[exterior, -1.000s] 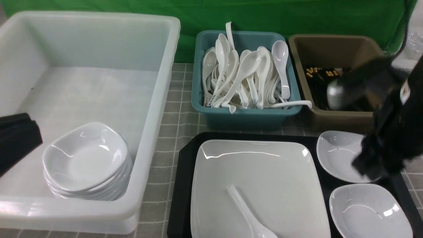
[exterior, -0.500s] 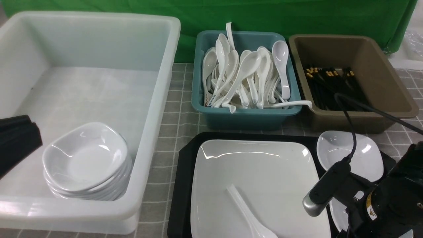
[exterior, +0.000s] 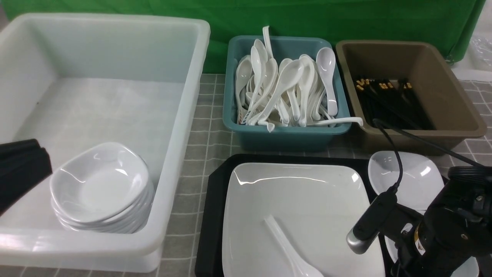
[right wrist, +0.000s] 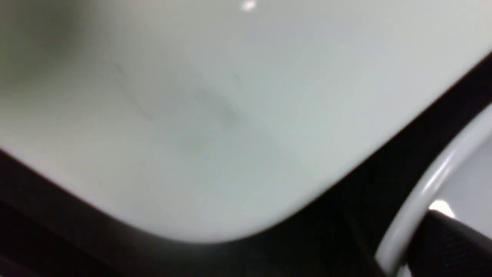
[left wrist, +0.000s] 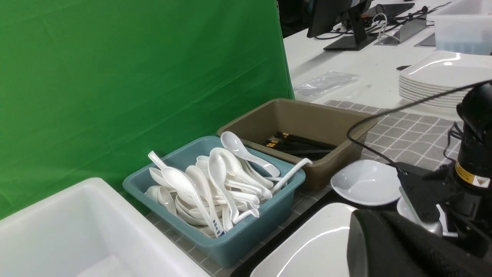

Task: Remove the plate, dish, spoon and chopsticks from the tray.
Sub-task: Use the right arm to grab a small plate from the dinner plate, then use the right arm to put the small plate into the large storage box on the left

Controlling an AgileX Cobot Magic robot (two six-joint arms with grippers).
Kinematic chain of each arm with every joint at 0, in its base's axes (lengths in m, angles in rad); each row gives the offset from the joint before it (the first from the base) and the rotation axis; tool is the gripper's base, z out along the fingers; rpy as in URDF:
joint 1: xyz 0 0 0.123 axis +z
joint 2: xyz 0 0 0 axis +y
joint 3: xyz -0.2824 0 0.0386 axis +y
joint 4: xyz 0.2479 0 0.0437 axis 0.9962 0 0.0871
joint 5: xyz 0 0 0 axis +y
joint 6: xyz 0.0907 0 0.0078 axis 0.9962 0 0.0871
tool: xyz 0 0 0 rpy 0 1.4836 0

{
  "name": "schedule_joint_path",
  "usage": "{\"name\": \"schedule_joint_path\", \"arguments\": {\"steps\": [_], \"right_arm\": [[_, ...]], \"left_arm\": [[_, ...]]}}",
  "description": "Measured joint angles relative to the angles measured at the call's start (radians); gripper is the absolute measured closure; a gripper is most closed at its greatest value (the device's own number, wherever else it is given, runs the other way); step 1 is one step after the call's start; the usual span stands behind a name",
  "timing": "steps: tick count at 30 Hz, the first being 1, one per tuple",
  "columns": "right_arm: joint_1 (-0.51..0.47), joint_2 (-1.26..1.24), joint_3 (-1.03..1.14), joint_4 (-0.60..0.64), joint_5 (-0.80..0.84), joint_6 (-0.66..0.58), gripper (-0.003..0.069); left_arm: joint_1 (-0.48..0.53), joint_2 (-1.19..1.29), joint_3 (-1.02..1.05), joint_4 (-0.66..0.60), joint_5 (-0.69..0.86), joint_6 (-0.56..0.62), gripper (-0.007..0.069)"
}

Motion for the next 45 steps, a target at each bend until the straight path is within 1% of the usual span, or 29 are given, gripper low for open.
{"name": "schedule_joint_path", "arguments": {"steps": [2,5,6,7,8,9,10,11,12,13,14,16,17,19,22,25,28,33,37,40,41,42,44,45], "right_arm": [[0.000,-0.008,-0.005,0.003,0.014,-0.005,0.0400],[0.002,-0.042,-0.029,0.020,0.066,-0.007,0.0450],[0.005,-0.062,-0.044,0.029,0.104,-0.008,0.0487],[0.015,-0.102,-0.086,0.048,0.179,-0.005,0.0549],[0.026,-0.133,-0.119,0.064,0.243,0.002,0.0581],[0.042,-0.165,-0.156,0.084,0.308,0.017,0.0592],[0.046,-0.171,-0.164,0.089,0.320,0.020,0.0593],[0.084,-0.217,-0.244,0.100,0.399,0.045,0.0594],[0.125,-0.245,-0.317,0.102,0.442,0.059,0.0594],[0.132,-0.248,-0.343,0.102,0.447,0.060,0.0594],[0.183,-0.257,-0.424,0.102,0.463,0.069,0.0594],[0.273,-0.241,-0.576,0.101,0.449,0.051,0.0594],[0.341,-0.211,-0.656,0.100,0.420,0.017,0.0594],[0.441,-0.135,-0.806,0.100,0.329,-0.108,0.0594],[0.527,0.003,-0.946,0.110,0.226,-0.268,0.0594],[0.562,0.129,-1.057,0.115,0.178,-0.374,0.0594],[0.573,0.279,-1.160,0.117,0.153,-0.447,0.0594],[0.573,0.501,-1.301,0.115,0.145,-0.484,0.0594],[0.573,0.588,-1.337,0.113,0.109,-0.486,0.0593],[0.573,0.608,-1.343,0.112,0.091,-0.486,0.0570],[0.573,0.618,-1.347,0.107,0.082,-0.486,0.0508],[0.573,0.618,-1.347,0.106,0.082,-0.486,0.0498],[0.573,0.621,-1.347,0.100,0.098,-0.486,0.0338],[0.573,0.621,-1.347,0.097,0.101,-0.486,0.0326]], "left_arm": [[0.000,0.000,0.000,0.000,0.003,0.000,0.0613],[0.000,0.000,0.000,0.003,0.012,0.000,0.0613],[0.000,0.000,0.000,0.006,0.014,0.000,0.0613],[0.000,0.000,0.000,0.014,0.019,0.000,0.0613],[0.000,0.000,0.000,0.023,0.022,0.000,0.0613],[0.000,0.000,0.000,0.042,0.026,-0.012,0.0613],[0.000,0.000,0.000,0.045,0.026,-0.015,0.0613],[0.000,0.000,0.000,0.088,0.026,-0.050,0.0613],[0.000,0.000,0.000,0.143,0.027,-0.105,0.0613],[0.000,0.000,0.000,0.152,0.027,-0.114,0.0613],[0.000,0.000,-0.001,0.213,0.033,-0.177,0.0613],[0.000,-0.005,-0.017,0.333,0.084,-0.313,0.0613],[0.000,-0.013,-0.034,0.387,0.122,-0.364,0.0613],[0.000,-0.047,-0.074,0.470,0.213,-0.442,0.0613],[0.000,-0.106,-0.113,0.552,0.299,-0.528,0.0613],[0.000,-0.166,-0.133,0.613,0.347,-0.583,0.0613],[0.000,-0.225,-0.139,0.642,0.379,-0.615,0.0613],[0.000,-0.262,-0.139,0.638,0.415,-0.629,0.0613],[0.000,-0.262,-0.139,0.612,0.422,-0.607,0.0613],[0.000,-0.262,-0.139,0.592,0.422,-0.586,0.0613],[0.000,-0.262,-0.139,0.582,0.420,-0.577,0.0613],[0.000,-0.262,-0.139,0.582,0.420,-0.577,0.0613],[0.000,-0.262,-0.138,0.577,0.408,-0.561,0.0613],[0.000,-0.262,-0.138,0.577,0.408,-0.561,0.0613]]}}
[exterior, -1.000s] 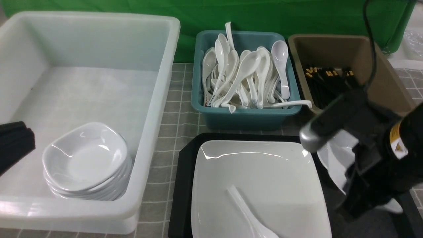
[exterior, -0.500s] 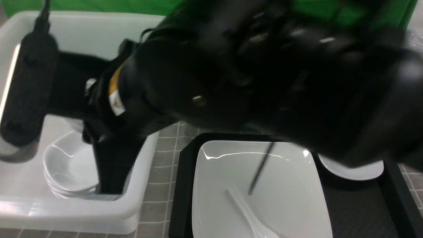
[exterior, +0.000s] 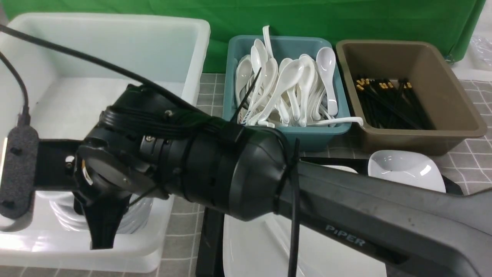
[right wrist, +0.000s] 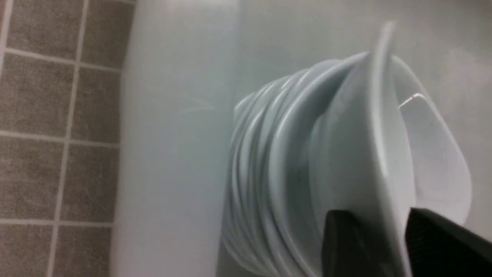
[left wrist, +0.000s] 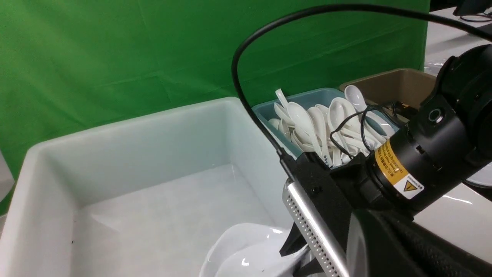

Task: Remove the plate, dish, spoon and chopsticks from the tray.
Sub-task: Use the right arm to put the small plate into the large storage box on the left, then use the right arm to grab a small plate from the dinner plate

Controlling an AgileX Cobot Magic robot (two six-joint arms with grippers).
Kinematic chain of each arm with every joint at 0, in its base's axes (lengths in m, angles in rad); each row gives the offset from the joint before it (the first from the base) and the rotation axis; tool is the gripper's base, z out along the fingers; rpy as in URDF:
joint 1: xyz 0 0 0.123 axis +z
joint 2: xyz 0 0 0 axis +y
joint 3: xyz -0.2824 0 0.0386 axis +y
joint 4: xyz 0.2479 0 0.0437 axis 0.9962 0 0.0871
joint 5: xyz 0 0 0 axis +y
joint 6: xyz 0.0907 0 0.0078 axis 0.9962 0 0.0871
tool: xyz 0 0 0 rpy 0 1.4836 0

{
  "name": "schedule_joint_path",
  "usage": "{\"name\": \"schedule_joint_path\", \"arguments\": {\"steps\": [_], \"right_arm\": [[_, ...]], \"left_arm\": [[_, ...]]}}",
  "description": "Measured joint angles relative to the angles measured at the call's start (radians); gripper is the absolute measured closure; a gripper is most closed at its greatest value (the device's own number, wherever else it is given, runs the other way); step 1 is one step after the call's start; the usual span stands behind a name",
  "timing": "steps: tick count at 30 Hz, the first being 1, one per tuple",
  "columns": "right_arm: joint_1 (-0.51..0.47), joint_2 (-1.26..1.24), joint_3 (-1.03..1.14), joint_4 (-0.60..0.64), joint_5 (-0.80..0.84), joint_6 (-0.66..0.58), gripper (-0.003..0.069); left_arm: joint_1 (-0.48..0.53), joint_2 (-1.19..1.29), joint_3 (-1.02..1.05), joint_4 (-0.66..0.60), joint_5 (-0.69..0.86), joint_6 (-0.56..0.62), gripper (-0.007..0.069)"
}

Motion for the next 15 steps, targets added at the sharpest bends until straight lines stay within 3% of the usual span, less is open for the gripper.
{"name": "schedule_joint_path", "arguments": {"steps": [1,5,7,10,15], "right_arm": [[0.000,-0.005,0.000,-0.019,0.033,0.003,0.0256],[0.000,-0.063,-0.001,-0.063,0.202,0.047,0.0194],[0.000,-0.103,-0.001,-0.079,0.282,0.067,0.0218],[-0.025,-0.220,0.005,-0.104,0.435,0.137,0.0328],[-0.136,-0.397,0.150,-0.109,0.443,0.222,0.0417]], "left_arm": [[0.000,0.000,0.009,-0.003,-0.023,0.007,0.0613],[0.000,0.000,0.070,-0.038,-0.110,0.023,0.0613],[0.000,0.006,0.097,-0.065,-0.144,0.040,0.0613],[0.000,0.044,0.135,-0.120,-0.240,0.069,0.0613],[0.000,0.118,0.137,-0.168,-0.336,0.117,0.0613]]}}
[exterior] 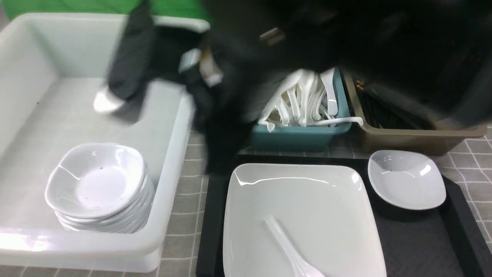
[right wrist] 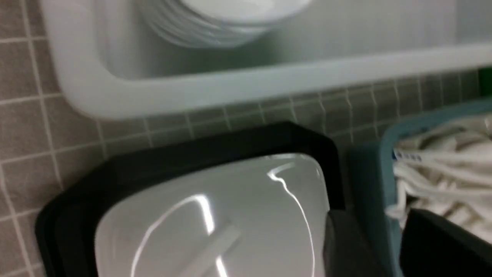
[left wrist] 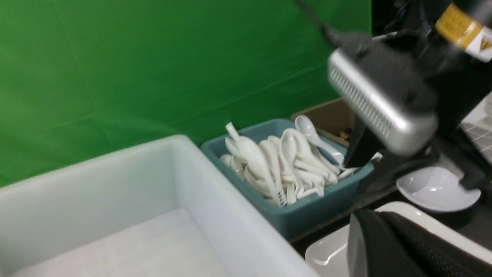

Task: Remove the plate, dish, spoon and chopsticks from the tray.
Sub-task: Use the right arm to grab a small plate from the dinner plate

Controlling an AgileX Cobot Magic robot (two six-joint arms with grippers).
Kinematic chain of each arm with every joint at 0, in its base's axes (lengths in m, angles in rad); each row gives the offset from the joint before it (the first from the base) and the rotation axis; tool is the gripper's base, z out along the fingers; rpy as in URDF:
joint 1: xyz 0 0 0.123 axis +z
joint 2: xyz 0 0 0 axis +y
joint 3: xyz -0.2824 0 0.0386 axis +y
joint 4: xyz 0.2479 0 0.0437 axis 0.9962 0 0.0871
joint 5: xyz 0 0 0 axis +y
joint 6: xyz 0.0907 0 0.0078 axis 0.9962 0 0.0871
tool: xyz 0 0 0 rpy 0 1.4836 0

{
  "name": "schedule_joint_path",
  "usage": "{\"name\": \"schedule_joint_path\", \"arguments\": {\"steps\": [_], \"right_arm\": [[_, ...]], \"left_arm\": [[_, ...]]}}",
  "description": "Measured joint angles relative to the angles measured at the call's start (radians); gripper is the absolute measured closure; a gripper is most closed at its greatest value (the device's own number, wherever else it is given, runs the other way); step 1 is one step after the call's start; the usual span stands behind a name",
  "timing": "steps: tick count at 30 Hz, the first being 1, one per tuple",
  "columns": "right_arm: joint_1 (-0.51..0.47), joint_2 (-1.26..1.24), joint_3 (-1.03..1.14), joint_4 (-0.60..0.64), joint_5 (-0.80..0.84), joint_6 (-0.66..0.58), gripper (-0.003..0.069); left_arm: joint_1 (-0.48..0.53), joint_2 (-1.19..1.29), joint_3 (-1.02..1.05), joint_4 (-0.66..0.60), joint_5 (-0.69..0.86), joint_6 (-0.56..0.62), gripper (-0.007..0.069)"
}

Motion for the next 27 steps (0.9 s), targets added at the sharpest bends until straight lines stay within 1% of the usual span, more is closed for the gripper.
{"name": "schedule_joint_path", "arguments": {"steps": [2,5,6,7,8,10,12,15,18,20,25,27], "right_arm": [[-0.099,-0.106,0.160,-0.001,-0.002,0.047,0.0415],[-0.261,-0.220,0.410,-0.003,-0.013,0.070,0.0383],[-0.306,-0.239,0.501,-0.003,-0.033,0.070,0.0366],[-0.338,-0.250,0.537,-0.001,-0.057,0.070,0.0355],[-0.407,-0.260,0.654,0.011,-0.123,0.067,0.0328],[-0.478,-0.254,0.792,0.029,-0.264,0.046,0.0271],[-0.533,-0.233,0.880,0.037,-0.402,0.033,0.0223],[-0.584,-0.189,0.945,0.042,-0.530,0.024,0.0185],[-0.618,-0.132,0.954,0.038,-0.617,0.015,0.0176],[-0.629,-0.109,0.954,0.036,-0.647,0.007,0.0176],[-0.655,-0.035,0.954,-0.001,-0.725,-0.005,0.0221],[-0.656,-0.018,0.953,-0.006,-0.736,-0.008,0.0270]], "left_arm": [[0.000,0.047,0.001,-0.028,-0.021,0.036,0.0613],[0.000,0.094,0.001,-0.068,-0.026,0.079,0.0613],[0.000,0.109,0.001,-0.088,-0.030,0.091,0.0613],[0.000,0.115,0.002,-0.093,-0.032,0.095,0.0613],[0.000,0.135,0.002,-0.108,-0.046,0.107,0.0613],[0.000,0.151,0.002,-0.117,-0.065,0.119,0.0613],[0.000,0.163,0.002,-0.124,-0.081,0.129,0.0613],[0.000,0.168,0.002,-0.132,-0.086,0.154,0.0613],[0.000,0.174,0.002,-0.135,-0.091,0.163,0.0613],[0.000,0.175,0.002,-0.136,-0.092,0.166,0.0613],[0.000,0.175,0.002,-0.138,-0.092,0.172,0.0613],[0.000,0.175,0.002,-0.138,-0.092,0.173,0.0613]]}}
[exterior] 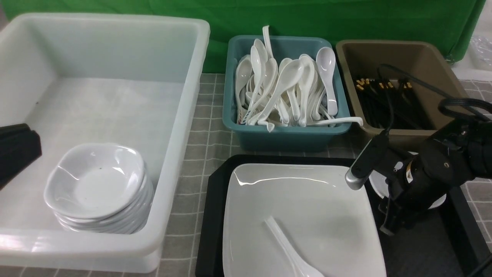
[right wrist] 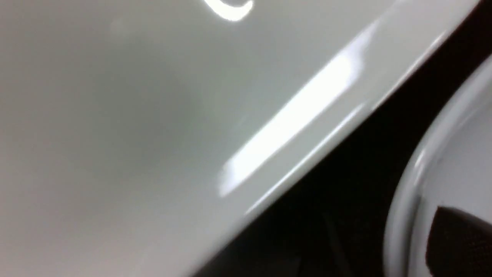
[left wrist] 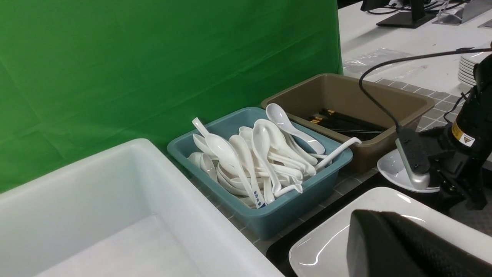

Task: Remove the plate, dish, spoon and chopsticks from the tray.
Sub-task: Use the right arm to grab a small plate from the dinner plate, then use the right arm to put the small plate into the large storage box on the left

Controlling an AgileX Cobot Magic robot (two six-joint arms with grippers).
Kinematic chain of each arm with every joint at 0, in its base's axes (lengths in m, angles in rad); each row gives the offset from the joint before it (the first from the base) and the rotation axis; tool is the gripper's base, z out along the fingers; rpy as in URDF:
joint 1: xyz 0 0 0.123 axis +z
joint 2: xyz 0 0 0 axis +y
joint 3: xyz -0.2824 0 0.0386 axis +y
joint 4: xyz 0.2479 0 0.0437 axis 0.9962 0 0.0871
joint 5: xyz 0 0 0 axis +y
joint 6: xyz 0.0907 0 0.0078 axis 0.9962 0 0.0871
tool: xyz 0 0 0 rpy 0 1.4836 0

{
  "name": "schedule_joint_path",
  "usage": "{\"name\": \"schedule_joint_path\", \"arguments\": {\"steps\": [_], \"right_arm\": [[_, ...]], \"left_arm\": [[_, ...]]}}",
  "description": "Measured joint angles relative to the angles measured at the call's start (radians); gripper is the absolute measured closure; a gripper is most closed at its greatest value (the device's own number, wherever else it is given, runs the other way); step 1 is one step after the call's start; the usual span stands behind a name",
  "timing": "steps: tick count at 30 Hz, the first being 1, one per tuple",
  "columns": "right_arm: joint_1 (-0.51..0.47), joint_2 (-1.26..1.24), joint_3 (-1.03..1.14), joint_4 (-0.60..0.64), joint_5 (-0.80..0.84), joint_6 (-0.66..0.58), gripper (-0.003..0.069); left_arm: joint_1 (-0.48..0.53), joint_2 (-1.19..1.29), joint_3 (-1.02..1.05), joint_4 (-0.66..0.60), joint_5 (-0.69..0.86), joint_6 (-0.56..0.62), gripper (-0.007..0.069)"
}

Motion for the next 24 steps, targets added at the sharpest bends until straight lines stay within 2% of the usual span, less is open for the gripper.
{"name": "schedule_joint_path", "arguments": {"steps": [2,7,9,13,14,19,22,23,24], "right_arm": [[0.000,0.001,-0.001,-0.001,-0.003,-0.007,0.0298],[0.003,-0.003,-0.001,-0.023,-0.008,-0.029,0.0471],[0.005,-0.012,-0.002,-0.027,-0.001,-0.029,0.0484],[0.046,-0.138,0.000,-0.029,0.092,0.008,0.0587],[0.046,-0.138,0.000,-0.029,0.092,0.008,0.0589],[0.191,-0.348,-0.054,-0.002,0.286,0.152,0.0596],[0.317,-0.417,-0.163,0.004,0.351,0.210,0.0596],[0.328,-0.419,-0.163,0.005,0.355,0.213,0.0596],[0.416,-0.426,-0.248,0.010,0.370,0.224,0.0596]], "left_arm": [[0.000,0.000,0.000,0.000,-0.001,0.000,0.0613],[0.000,0.000,0.000,-0.001,-0.001,0.005,0.0613],[0.000,0.000,0.000,-0.004,-0.001,0.005,0.0613],[0.000,0.000,0.000,-0.008,-0.001,0.006,0.0613],[0.000,0.000,0.000,-0.008,-0.001,0.006,0.0613],[0.000,0.000,0.000,-0.008,-0.001,0.009,0.0613],[0.000,0.000,0.000,-0.003,0.002,0.009,0.0613],[0.000,-0.001,0.000,0.000,0.003,0.009,0.0613],[0.000,-0.006,-0.002,0.016,0.021,0.003,0.0613]]}}
